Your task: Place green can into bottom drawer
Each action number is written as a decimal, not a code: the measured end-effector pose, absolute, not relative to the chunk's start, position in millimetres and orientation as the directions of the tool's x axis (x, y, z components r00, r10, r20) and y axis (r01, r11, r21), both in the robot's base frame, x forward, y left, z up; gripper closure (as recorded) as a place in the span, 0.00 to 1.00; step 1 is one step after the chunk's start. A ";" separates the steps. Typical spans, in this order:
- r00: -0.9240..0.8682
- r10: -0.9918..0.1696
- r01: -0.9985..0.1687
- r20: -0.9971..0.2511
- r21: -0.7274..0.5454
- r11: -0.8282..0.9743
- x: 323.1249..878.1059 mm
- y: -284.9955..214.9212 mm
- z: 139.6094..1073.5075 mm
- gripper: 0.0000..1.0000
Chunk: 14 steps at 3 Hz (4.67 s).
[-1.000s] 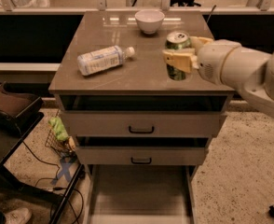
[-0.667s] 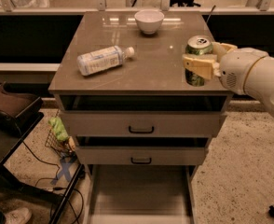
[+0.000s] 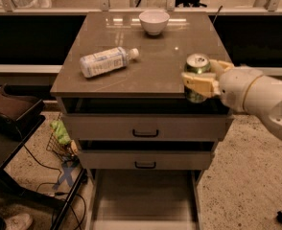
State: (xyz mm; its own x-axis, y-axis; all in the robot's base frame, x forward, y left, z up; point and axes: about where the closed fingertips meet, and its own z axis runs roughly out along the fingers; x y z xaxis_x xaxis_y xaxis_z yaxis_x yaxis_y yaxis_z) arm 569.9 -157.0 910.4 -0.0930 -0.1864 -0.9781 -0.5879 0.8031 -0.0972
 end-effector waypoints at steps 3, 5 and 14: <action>-0.070 -0.039 -0.874 -0.997 0.042 0.485 503.2 -171.5 753.4 1.00; -0.086 -0.040 -0.974 -0.995 0.076 0.215 447.1 -148.6 732.6 1.00; -0.045 -0.010 -0.999 -0.999 0.045 0.004 447.0 -92.6 337.6 1.00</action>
Offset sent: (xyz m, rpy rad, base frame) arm -0.1636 -0.0018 -0.1877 0.3237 0.0320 0.8461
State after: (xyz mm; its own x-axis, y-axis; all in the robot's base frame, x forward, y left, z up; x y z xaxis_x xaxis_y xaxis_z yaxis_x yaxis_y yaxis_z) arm 447.0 -92.6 337.6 -0.0448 -0.0104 -0.9989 -0.9990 0.0043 0.0447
